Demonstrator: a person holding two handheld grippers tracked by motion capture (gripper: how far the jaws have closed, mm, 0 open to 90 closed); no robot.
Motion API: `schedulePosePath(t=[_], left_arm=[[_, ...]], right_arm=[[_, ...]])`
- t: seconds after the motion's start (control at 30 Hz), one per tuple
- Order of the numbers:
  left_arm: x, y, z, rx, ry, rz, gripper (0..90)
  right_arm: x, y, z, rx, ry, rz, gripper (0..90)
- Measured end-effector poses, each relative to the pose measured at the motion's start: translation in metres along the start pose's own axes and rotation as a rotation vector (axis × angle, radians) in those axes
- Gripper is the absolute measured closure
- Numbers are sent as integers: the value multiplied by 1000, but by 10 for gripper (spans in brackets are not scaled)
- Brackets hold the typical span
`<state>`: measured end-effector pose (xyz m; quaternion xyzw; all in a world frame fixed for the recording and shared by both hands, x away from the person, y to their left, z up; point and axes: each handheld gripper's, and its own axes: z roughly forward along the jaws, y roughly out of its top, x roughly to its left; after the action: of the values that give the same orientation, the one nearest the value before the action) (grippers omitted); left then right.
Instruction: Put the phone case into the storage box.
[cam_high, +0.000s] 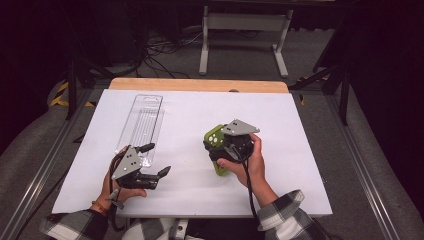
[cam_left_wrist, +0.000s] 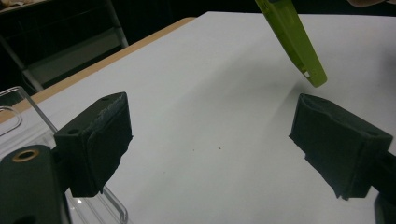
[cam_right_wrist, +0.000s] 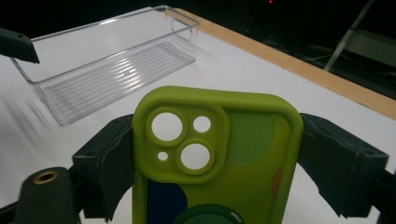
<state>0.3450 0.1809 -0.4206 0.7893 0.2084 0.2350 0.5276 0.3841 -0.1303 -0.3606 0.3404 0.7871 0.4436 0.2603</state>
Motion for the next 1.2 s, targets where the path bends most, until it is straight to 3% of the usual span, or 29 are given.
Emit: schedulePosePath(t=[0.13, 0.2, 0.43, 0.73, 0.83, 0.9, 0.97, 1.0, 1.03, 1.13, 1.2], left_arm=[[-2, 4, 3, -13, -12, -25, 135], [-4, 7, 6, -7, -13, -12, 139], [-17, 20, 21, -24, -74, -6, 168], [-32, 33, 44, -49, -140, -38, 230], [-36, 36, 53, -46, -162, -54, 267], [-37, 37, 56, -45, -168, -62, 338], [-39, 39, 61, -47, -172, -75, 342], [-40, 40, 62, -47, -176, -78, 391], [-40, 41, 64, -50, -160, -78, 427], [-41, 42, 68, -60, -162, -118, 506], [-40, 43, 70, -69, -157, -111, 550]], right_arm=[[3, 1, -3, -36, -8, 0, 160], [5, 1, -5, -55, -9, 9, 159], [14, 2, -9, -119, -9, 17, 159], [31, 3, -11, -167, -6, 9, 159], [34, 2, -11, -180, -2, 17, 158], [37, 1, -10, -187, -4, 22, 158], [38, 0, -10, -187, -1, 22, 158], [40, 0, -9, -194, -4, 26, 158], [41, -1, -9, -196, -7, 27, 158], [43, -3, -9, -208, -10, 38, 158], [45, -4, -9, -212, -13, 38, 158]])
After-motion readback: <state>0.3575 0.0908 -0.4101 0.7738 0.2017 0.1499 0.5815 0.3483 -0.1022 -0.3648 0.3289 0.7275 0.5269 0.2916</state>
